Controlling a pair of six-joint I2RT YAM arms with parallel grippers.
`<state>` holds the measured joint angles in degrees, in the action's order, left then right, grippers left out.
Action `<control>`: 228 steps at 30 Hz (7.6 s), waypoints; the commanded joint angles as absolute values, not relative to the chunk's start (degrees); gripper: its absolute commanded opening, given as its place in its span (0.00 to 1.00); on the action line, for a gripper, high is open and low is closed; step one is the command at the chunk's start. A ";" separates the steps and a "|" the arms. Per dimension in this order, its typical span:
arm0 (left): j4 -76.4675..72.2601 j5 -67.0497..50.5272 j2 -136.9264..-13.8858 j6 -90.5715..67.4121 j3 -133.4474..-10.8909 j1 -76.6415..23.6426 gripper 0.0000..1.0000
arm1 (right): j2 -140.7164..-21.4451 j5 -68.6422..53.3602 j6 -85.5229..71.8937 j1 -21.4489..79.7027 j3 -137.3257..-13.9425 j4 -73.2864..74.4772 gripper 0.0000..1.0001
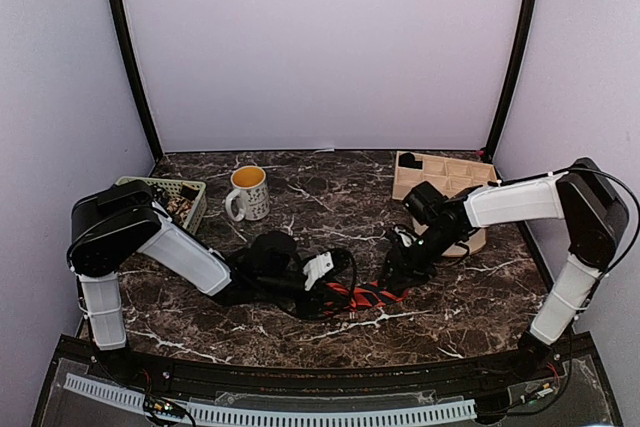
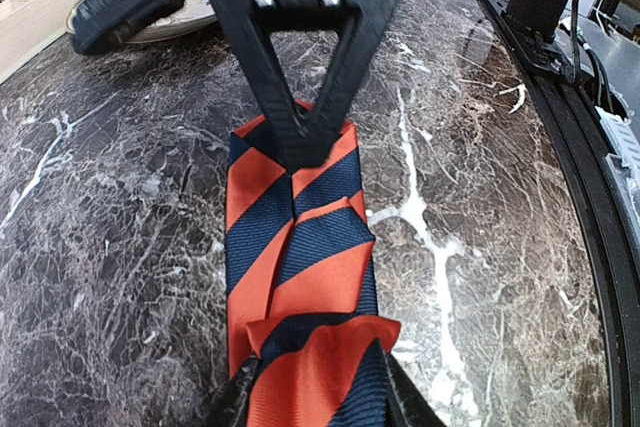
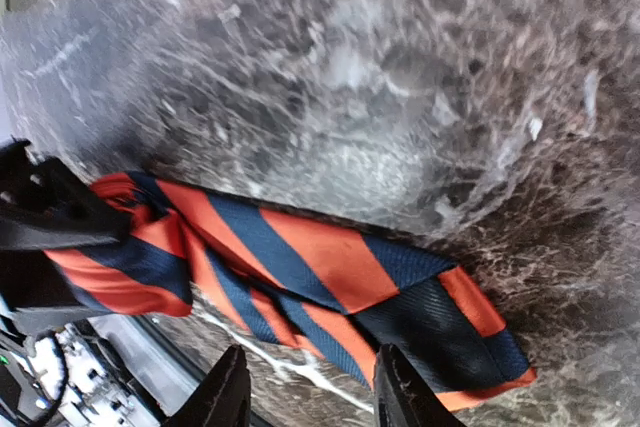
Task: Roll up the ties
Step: Roll the tie at the center of the board, then pick up the tie from the center of the board.
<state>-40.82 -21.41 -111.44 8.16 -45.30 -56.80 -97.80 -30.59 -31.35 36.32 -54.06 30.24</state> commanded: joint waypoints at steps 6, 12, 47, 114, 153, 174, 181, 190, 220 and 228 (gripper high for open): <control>-28.12 -16.38 -114.59 9.66 -45.75 -58.26 0.22 | -97.50 -41.54 -38.93 41.02 -59.30 22.46 0.45; -27.71 -15.99 -114.79 9.39 -45.61 -58.79 0.28 | -101.25 -42.70 -39.93 44.03 -60.77 20.48 0.48; -45.24 -15.80 -107.36 2.87 -41.08 -58.36 0.97 | -105.97 -28.87 -29.93 40.45 -53.46 25.09 0.00; -31.72 -14.13 -114.86 3.85 -51.83 -60.93 0.56 | -102.50 -32.31 -28.10 38.78 -52.54 23.87 0.00; -31.96 -17.23 -121.81 5.26 -52.50 -61.08 0.23 | -99.94 -45.64 -32.75 32.27 -44.34 11.81 0.68; -31.44 -17.67 -121.81 5.37 -52.51 -61.07 0.24 | -97.90 -48.31 -36.12 36.70 -42.38 -0.36 0.53; -31.20 -17.18 -121.53 5.04 -52.72 -61.02 0.35 | -97.52 -46.35 -35.57 36.74 -42.59 1.80 0.04; -37.12 -12.49 -115.91 4.44 -50.44 -61.00 0.83 | -96.47 -44.53 -35.56 37.05 -42.67 3.16 0.00; -25.05 0.02 -98.72 0.62 -50.96 -60.95 0.99 | -90.96 -21.32 -20.61 25.85 -85.73 51.90 0.00; -20.46 4.58 -96.00 -0.61 -50.99 -60.38 0.99 | -100.42 -13.95 -17.94 14.87 -104.06 58.75 0.00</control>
<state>-24.75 1.34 -98.78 0.54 -51.70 -60.84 -95.57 -19.00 -20.14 18.70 -97.38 53.32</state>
